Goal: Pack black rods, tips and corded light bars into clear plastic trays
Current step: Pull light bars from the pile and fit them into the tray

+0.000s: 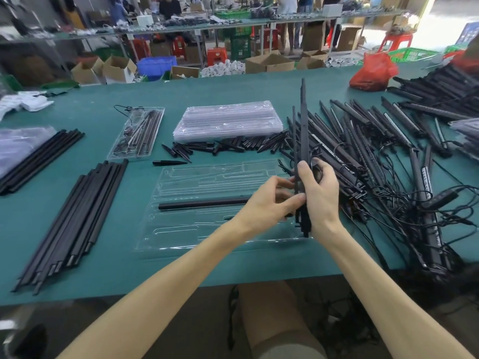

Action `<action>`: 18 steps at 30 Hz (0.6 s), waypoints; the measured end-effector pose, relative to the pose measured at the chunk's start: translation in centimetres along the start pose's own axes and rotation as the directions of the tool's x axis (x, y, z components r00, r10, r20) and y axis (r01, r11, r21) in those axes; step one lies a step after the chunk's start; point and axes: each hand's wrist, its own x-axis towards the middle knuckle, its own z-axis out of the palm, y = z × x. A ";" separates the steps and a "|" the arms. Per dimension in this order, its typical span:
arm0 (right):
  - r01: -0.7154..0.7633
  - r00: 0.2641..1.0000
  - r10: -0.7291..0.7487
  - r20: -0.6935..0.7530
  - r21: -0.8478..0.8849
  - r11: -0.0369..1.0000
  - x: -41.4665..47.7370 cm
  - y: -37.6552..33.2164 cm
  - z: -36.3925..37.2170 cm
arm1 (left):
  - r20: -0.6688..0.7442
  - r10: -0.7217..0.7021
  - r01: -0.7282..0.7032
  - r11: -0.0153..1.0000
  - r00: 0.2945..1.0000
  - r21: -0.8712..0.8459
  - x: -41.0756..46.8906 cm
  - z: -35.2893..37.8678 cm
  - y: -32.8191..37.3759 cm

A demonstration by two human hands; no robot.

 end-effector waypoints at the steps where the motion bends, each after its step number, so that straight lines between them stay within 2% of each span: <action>1: -0.038 0.999 0.038 0.012 0.068 0.997 0.1 0.1 0.0 | 0.004 0.005 -0.005 1.000 1.000 0.000 0.1 -0.1 0.0; 2: -0.064 0.998 0.062 0.024 0.115 0.991 0.1 0.3 -0.1 | 0.003 0.009 -0.010 1.000 1.000 0.001 0.1 -0.1 0.0; 6: -0.069 0.998 0.067 0.022 0.116 0.991 0.0 0.6 -0.3 | 0.004 0.002 -0.002 1.000 1.000 -0.001 0.2 -0.5 -0.1; 11: -0.012 0.997 0.020 -0.075 0.113 0.994 0.8 0.8 -1.1 | -0.037 0.025 -0.026 1.000 0.999 -0.006 -0.2 -2.2 0.1; 15: 0.041 0.986 -0.029 -0.162 0.072 0.997 1.5 0.7 -2.5 | -0.107 0.081 -0.069 0.992 0.991 0.108 -0.5 -4.0 0.1; 18: 0.032 0.972 -0.008 -0.234 0.099 0.995 2.5 0.7 -3.6 | -0.111 0.131 -0.094 0.953 0.985 0.287 -0.9 -5.1 -0.4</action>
